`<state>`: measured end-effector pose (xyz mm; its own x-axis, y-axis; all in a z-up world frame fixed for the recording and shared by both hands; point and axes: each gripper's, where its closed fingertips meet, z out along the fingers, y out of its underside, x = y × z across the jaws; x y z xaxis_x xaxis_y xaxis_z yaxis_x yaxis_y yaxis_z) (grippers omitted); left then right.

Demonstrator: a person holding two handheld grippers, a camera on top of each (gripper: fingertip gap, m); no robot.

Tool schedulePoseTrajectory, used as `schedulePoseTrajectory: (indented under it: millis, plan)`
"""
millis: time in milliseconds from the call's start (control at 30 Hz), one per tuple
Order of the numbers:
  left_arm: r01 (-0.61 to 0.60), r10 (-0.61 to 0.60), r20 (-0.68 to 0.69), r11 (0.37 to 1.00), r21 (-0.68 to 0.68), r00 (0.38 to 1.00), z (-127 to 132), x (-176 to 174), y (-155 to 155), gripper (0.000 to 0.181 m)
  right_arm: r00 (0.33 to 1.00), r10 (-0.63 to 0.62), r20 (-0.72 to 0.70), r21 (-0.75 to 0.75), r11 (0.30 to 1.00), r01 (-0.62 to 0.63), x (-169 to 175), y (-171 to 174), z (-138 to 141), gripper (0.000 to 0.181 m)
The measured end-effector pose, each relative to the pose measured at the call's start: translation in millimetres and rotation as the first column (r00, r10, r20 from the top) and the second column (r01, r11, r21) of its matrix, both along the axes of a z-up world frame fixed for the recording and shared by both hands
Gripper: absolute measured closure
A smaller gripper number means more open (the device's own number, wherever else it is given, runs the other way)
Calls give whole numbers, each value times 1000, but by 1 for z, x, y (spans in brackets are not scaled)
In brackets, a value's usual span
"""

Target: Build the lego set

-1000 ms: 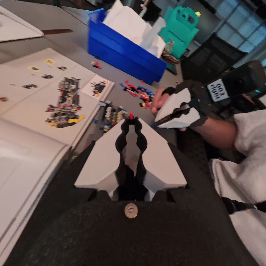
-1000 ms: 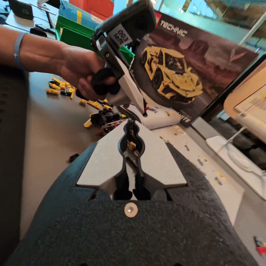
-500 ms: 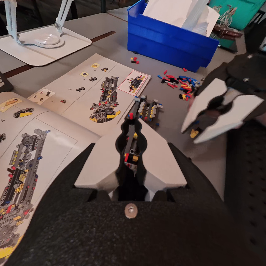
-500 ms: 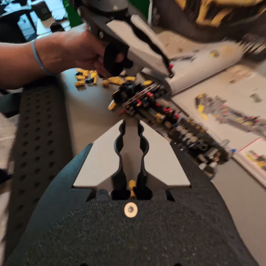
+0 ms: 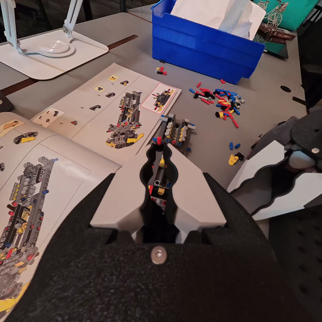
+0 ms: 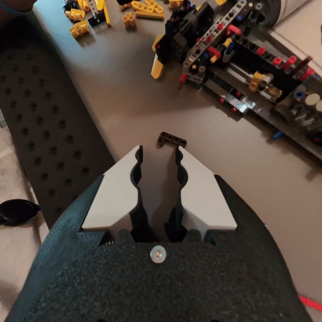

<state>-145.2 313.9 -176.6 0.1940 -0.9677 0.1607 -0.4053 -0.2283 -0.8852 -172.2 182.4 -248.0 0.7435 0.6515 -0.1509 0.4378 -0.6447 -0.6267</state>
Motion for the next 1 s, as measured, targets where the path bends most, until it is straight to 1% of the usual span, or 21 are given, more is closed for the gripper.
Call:
schedulePoseTrajectory:
  millis: [67,167,467,600,700,800,867,1000]
  plan:
    - [-3,3,0,1000,-5,1000,0,-1,1,176,1000,19,1,16,1000,-19,-5,8,0,144]
    - [-9,9,2,1000,-12,1000,0,-2,4,176,998,46,-33,16,999,-45,-17,14,0,144]
    - [2,-2,-6,1000,-12,1000,0,-2,1,175,999,1,50,62,998,-4,-14,33,-2,149]
    - [6,-6,-19,1000,5,1000,-2,-2,0,175,998,-3,64,69,998,-1,-11,33,-1,151]
    - [6,-6,-18,1000,3,1000,-1,-2,0,176,997,-12,76,69,998,7,-3,29,1,151]
    - [6,-6,-17,1000,3,1000,-1,-2,0,175,994,13,104,56,998,-19,6,21,-1,153]
    - [7,-7,-18,1000,4,1000,-1,-2,0,175,993,56,105,65,996,-63,3,15,-1,154]
    - [14,-14,-27,1000,5,1000,-3,-1,-2,175,996,58,61,96,993,-63,-6,16,-1,157]
